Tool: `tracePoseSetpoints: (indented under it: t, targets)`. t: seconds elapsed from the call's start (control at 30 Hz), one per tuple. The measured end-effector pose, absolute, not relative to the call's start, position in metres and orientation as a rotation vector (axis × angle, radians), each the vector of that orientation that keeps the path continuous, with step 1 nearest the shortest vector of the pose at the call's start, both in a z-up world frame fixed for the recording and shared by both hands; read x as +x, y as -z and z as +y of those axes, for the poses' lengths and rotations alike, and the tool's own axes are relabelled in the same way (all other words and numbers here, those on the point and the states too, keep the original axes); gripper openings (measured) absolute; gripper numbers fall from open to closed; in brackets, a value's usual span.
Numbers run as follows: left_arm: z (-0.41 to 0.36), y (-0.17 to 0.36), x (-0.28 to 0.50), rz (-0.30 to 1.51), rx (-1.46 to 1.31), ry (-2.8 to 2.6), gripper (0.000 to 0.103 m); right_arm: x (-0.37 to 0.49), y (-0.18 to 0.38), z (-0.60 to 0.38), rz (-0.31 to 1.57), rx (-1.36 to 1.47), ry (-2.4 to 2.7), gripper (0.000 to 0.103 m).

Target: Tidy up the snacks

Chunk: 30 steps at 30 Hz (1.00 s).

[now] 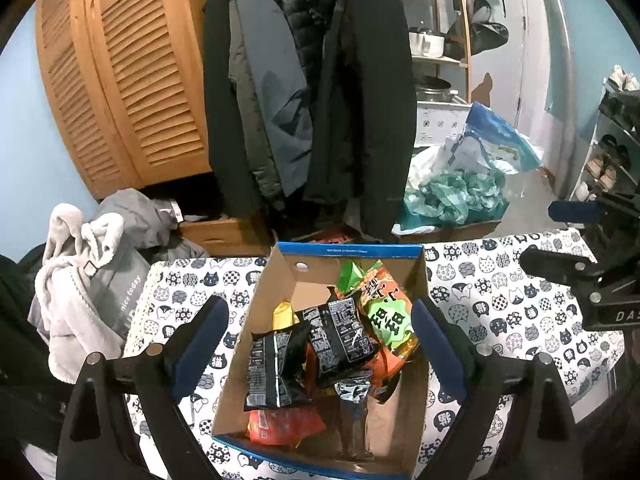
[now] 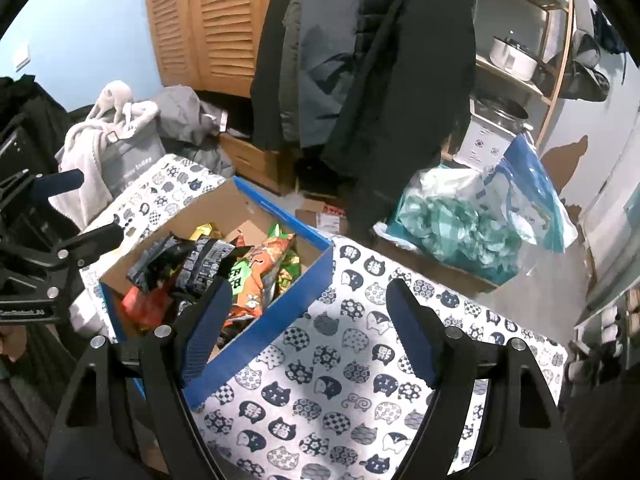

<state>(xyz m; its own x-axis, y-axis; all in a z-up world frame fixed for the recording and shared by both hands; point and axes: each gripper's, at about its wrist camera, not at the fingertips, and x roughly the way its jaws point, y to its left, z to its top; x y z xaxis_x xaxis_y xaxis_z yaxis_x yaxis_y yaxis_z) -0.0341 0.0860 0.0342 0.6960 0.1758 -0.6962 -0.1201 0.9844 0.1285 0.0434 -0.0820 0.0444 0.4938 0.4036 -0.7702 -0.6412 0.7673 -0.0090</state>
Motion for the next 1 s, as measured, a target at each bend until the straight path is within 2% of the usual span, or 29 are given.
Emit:
tracePoseSetpoints:
  t: [1.0]
  targets:
    - [0.077, -0.041, -0.032, 0.777, 0.096, -0.170, 0.094, 0.048, -0.042, -0.094, 0.847, -0.308, -0.637, 0.078]
